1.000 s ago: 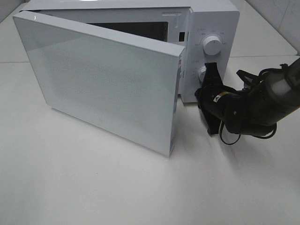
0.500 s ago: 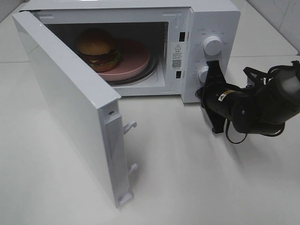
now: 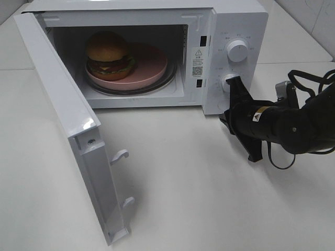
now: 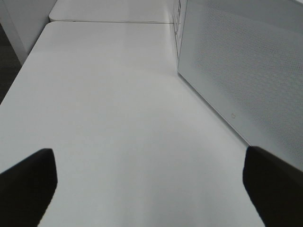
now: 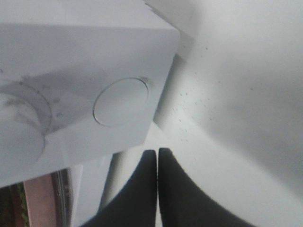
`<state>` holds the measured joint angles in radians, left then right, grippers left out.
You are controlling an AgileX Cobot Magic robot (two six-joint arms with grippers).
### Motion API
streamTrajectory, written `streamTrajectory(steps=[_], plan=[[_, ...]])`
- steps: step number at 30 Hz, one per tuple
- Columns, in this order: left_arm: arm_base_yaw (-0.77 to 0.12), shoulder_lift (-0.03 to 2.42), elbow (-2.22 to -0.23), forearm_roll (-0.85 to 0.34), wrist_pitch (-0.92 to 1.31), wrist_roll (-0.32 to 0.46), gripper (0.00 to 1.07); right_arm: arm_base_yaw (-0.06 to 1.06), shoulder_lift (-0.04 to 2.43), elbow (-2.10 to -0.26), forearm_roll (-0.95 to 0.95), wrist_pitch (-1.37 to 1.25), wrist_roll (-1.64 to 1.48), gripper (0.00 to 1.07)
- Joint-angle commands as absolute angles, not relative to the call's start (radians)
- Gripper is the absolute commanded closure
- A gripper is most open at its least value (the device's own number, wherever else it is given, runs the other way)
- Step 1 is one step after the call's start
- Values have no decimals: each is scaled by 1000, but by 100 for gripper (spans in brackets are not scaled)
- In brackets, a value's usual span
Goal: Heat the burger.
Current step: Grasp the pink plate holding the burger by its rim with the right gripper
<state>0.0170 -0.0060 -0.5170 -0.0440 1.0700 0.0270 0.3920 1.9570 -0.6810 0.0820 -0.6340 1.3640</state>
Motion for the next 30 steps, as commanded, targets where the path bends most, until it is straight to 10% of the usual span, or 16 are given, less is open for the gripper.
streamTrajectory(steps=[1, 30], plan=[[19, 0, -517, -46, 1070, 21, 6, 386, 1885, -647, 6, -556, 1327, 107], [19, 0, -517, -46, 1070, 21, 6, 386, 1393, -699, -36, 365, 354, 106]])
